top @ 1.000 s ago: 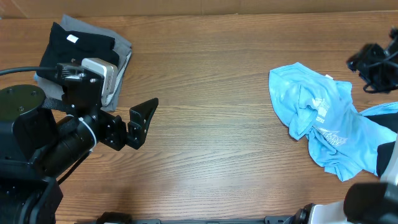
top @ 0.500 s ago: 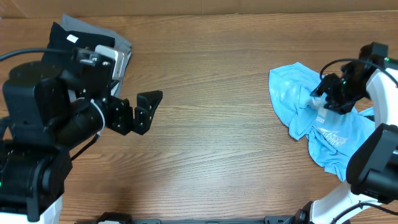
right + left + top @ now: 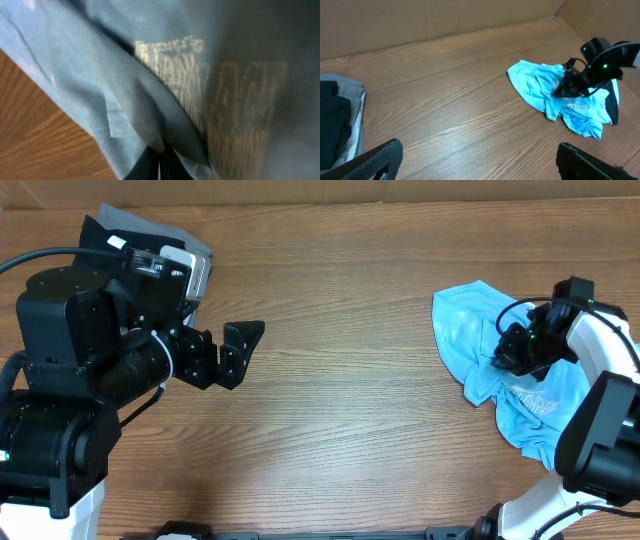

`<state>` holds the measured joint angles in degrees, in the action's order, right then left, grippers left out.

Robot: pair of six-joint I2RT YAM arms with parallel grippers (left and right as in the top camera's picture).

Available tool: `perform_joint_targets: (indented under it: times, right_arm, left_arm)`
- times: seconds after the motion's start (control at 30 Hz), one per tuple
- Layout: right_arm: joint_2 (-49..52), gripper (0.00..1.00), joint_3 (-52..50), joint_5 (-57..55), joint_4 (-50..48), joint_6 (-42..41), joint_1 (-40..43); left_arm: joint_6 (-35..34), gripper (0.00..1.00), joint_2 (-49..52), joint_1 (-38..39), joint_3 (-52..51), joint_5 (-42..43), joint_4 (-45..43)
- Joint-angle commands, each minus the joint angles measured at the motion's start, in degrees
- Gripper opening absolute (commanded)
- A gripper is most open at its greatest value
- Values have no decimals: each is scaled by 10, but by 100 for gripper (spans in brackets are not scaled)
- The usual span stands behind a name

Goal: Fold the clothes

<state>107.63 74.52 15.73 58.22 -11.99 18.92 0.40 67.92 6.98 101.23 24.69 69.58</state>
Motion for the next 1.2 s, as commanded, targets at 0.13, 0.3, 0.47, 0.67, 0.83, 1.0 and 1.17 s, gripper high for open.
perform_joint_targets:
  times: [0.13,0.3,0.47,0.67,0.83,1.0,1.17]
  right_arm:
    - [-57,4,149,-2,68,0,36]
    - [-113,4,267,14,88,0,83]
    - [-159,4,406,39,78,0,110]
    - [-176,4,596,221,30,-6,84]
    - [-176,4,675,340,1,-50,-26]
    - [-175,4,682,205,94,-41,-146]
    - [-148,33,656,-53,232,-44,-135]
  left_arm:
    - [9,100,2,-2,7,9,1]
    - [9,100,2,-2,7,9,1]
    - [9,100,2,-2,7,9,0]
    - [9,100,2,-2,7,9,0]
    - [9,100,2,-2,8,2,0]
    - [9,100,2,-2,10,4,3]
    - [9,100,2,-2,10,4,16]
